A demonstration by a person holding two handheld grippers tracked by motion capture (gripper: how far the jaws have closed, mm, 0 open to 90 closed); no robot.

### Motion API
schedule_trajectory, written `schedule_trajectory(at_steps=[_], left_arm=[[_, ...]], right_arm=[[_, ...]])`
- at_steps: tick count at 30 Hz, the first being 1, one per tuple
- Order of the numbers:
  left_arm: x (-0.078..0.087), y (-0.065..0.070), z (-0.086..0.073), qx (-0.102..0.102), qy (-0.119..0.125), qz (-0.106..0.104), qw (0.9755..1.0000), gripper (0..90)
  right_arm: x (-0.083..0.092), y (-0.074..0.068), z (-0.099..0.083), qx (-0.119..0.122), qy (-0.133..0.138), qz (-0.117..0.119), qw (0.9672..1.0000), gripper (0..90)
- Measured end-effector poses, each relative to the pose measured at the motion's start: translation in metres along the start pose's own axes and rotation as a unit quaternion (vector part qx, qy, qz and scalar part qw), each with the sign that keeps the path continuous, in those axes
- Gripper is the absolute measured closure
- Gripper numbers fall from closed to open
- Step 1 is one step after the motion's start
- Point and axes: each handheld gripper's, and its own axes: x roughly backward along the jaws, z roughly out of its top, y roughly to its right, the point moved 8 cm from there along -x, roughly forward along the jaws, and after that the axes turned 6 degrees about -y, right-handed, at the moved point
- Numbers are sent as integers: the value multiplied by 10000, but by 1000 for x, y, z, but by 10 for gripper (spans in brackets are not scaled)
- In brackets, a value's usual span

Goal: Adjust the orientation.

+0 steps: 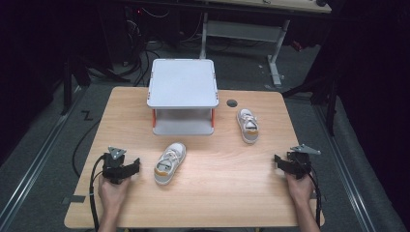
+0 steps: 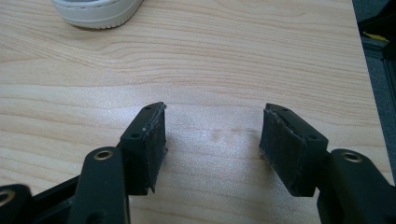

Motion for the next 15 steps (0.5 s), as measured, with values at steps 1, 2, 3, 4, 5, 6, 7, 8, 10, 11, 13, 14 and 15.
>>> schedule_trajectory(at_steps=[1,2,3,4,5,6,7,8,10,11,13,14,15], left_arm=[[0,0,0,5,-3,-12,10000,281],[0,0,0,25,3,-30,10000,281],[0,0,0,26,0,-36,10000,280],[1,0,0,32,-3,-47,10000,280],[1,0,0,35,-2,-48,10000,280],[0,0,0,39,8,-44,10000,279],[0,0,0,24,6,-35,10000,278],[0,0,0,18,6,-22,10000,278],[0,1,0,-9,-11,-17,10000,277],[0,1,-1,-27,-19,-16,10000,278],[0,1,0,-26,-18,-17,10000,278],[0,1,0,-35,-20,-18,10000,278],[0,1,0,-48,-17,-18,10000,278]], right_arm=[[0,0,0,-2,0,-1,10000,404],[0,0,0,-2,-1,-2,10000,404],[0,0,0,-3,-1,-2,10000,404],[0,0,0,-2,-1,-2,10000,404],[0,0,0,-3,0,-4,10000,403],[0,0,0,-6,0,-5,10000,403],[0,0,0,-8,0,-5,10000,402],[0,0,0,-8,0,-6,10000,402],[0,0,0,-9,-1,-7,10000,401],[0,0,0,-10,-1,-6,10000,401],[0,0,0,-10,-3,-7,10000,399],[0,0,0,-11,-2,-8,10000,398],[0,0,0,-3,0,-9,10000,398]])
